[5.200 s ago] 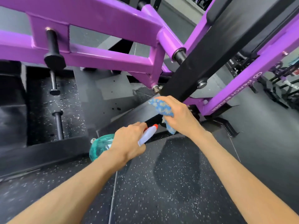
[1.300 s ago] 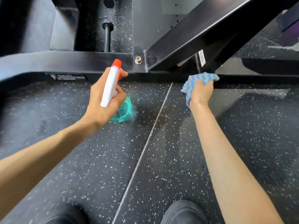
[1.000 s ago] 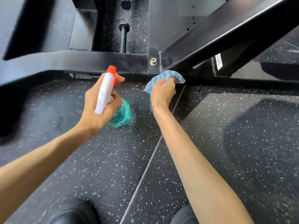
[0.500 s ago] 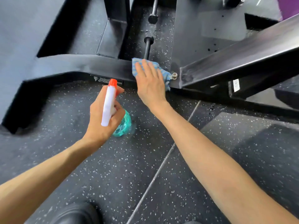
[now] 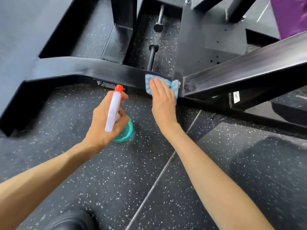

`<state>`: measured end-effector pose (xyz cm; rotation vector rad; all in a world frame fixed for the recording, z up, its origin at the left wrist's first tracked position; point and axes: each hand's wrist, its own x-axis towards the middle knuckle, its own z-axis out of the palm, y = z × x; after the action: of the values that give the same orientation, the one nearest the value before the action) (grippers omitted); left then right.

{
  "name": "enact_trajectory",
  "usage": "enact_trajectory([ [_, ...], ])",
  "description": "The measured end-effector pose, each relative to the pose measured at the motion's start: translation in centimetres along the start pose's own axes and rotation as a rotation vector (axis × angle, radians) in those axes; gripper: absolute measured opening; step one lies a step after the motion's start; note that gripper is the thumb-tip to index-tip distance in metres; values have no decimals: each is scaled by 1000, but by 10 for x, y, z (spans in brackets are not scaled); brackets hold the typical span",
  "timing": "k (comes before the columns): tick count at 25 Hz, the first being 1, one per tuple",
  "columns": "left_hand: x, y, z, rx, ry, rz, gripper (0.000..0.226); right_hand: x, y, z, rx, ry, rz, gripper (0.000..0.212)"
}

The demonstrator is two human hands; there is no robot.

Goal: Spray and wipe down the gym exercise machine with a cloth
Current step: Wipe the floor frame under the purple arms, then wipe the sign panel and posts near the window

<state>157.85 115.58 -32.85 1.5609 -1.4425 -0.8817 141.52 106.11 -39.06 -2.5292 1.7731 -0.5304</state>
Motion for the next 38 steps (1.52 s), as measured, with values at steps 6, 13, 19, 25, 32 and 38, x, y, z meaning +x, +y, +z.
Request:
enact_trajectory([
  [6, 14, 4, 0, 72, -79, 27, 38, 33, 31, -53, -219, -19, -26, 39],
  [13, 30, 25, 2, 1, -268, 102, 44, 13, 116, -142, -683, -103, -95, 42],
  [19, 70, 117, 2, -27, -491, 169, 38, 31, 157, -243, -754, 158, 111, 40],
  [25, 111, 264, 19, -49, -469, 375, 40, 32, 138, -192, -735, -205, -223, 18],
  [32, 144, 386, 20, -427, -331, 419, 26, 55, 165, -356, -858, 208, -200, 22],
  [38, 149, 437, 22, -676, -273, 407, 38, 114, 135, -573, -1157, 678, -119, 26],
])
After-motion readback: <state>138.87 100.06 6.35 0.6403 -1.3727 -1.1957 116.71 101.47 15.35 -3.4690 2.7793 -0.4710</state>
